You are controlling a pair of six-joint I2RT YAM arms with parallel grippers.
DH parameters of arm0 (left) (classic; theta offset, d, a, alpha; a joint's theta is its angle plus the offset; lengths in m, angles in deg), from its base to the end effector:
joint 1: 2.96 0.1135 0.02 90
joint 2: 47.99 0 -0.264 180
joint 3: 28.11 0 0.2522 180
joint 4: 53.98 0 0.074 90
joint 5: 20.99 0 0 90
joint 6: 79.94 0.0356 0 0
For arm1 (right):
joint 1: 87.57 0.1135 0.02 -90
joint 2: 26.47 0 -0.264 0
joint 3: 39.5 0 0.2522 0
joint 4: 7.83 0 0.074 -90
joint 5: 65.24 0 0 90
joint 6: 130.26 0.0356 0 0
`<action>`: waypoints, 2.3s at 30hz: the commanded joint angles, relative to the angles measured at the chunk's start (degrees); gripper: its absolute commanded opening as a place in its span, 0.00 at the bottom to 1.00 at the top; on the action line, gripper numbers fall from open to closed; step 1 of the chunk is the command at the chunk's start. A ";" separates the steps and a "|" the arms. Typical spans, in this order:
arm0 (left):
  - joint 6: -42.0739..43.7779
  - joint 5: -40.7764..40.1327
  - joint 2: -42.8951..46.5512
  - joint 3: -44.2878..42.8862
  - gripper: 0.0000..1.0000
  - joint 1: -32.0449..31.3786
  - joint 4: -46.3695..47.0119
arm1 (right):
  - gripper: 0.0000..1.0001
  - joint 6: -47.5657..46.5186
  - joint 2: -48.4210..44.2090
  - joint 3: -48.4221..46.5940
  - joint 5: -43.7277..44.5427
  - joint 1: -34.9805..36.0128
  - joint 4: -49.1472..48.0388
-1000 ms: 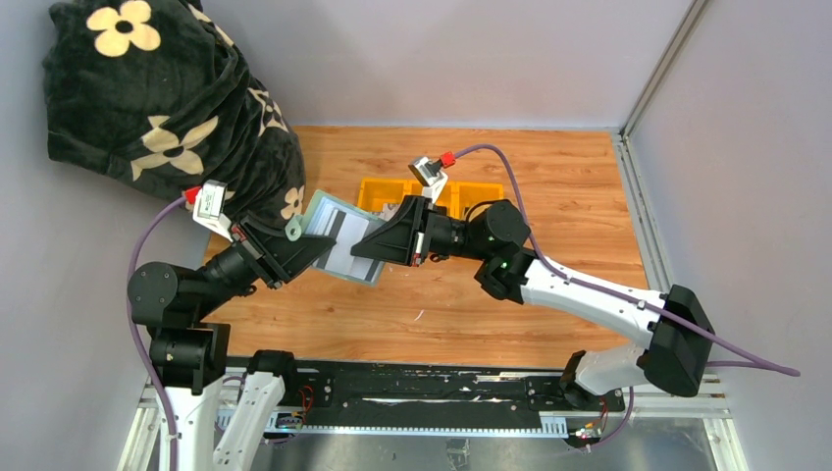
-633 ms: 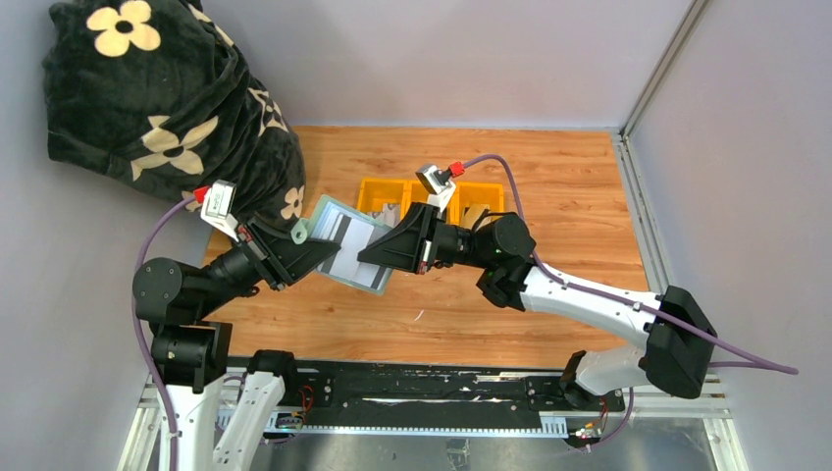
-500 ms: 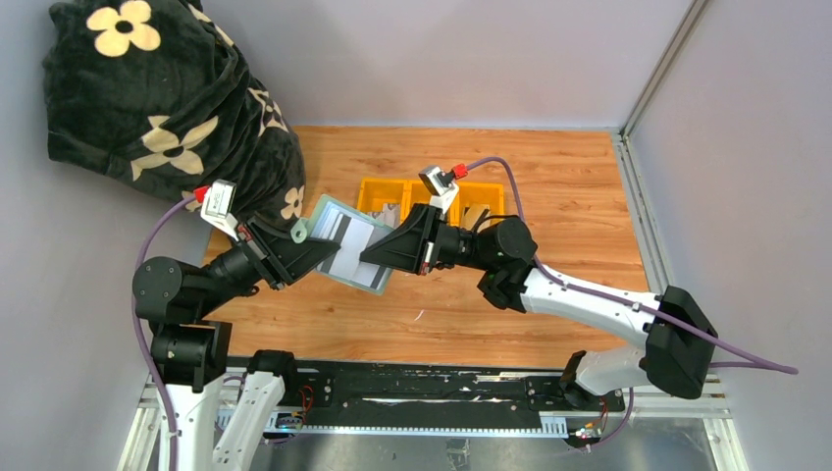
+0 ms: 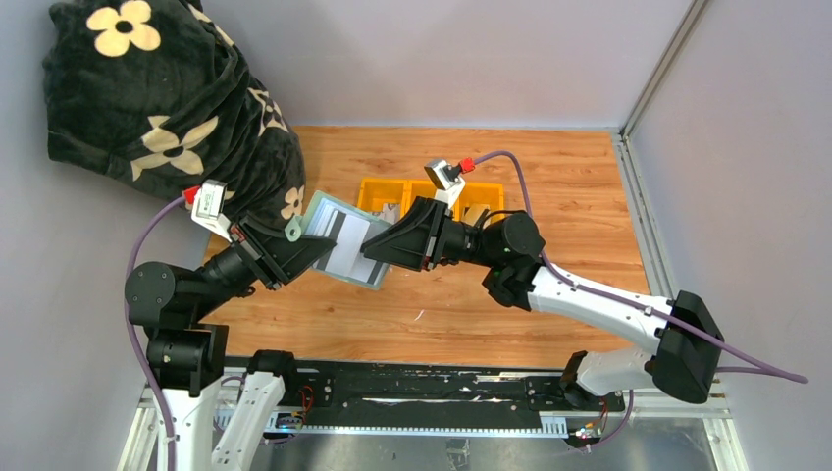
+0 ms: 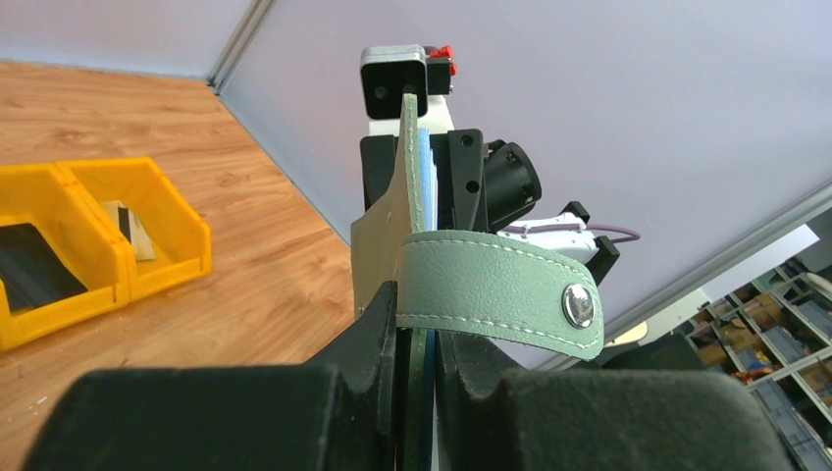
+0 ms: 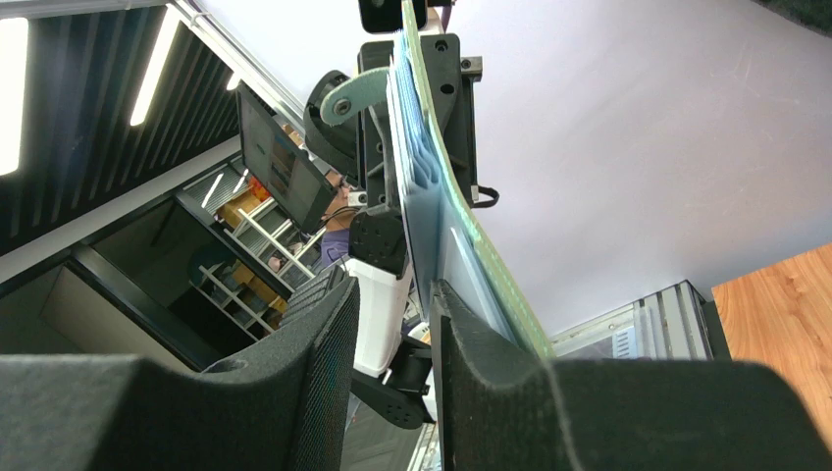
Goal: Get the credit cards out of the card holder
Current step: Remove the credit card from the card holder.
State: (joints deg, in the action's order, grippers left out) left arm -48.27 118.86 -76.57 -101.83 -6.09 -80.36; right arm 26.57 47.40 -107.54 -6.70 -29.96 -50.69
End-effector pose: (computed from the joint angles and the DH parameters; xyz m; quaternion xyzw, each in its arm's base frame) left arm 0.0563 -0.0303 0.4497 0.0589 0.6268 -0.5877 0.5083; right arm 0.1348 0.2471 0.4043 -0.2074 0.4474 0.8186 0.2946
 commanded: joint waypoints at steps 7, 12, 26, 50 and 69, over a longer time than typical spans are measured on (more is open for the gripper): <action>1.61 0.47 1.68 -0.04 0.06 0.06 0.56 | 0.36 -0.29 2.50 -4.84 0.47 -0.30 0.29; 1.42 1.13 2.31 0.31 0.07 0.06 1.18 | 0.28 -0.32 3.13 -5.52 1.24 -0.30 0.91; -6.37 2.07 3.18 5.31 0.38 0.06 7.72 | 0.00 -2.70 4.04 -7.62 -1.58 1.59 2.35; -7.95 1.50 2.56 2.71 0.19 0.06 8.46 | 0.00 -5.41 1.14 0.31 0.80 2.69 3.47; -4.93 -2.48 2.56 -0.23 0.15 0.05 5.00 | 0.00 -5.98 2.67 1.17 2.93 5.15 1.78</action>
State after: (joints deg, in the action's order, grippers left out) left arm -53.49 120.08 -74.34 -99.04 -6.09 -78.70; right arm 21.85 48.97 -108.57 -3.60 -25.90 -49.82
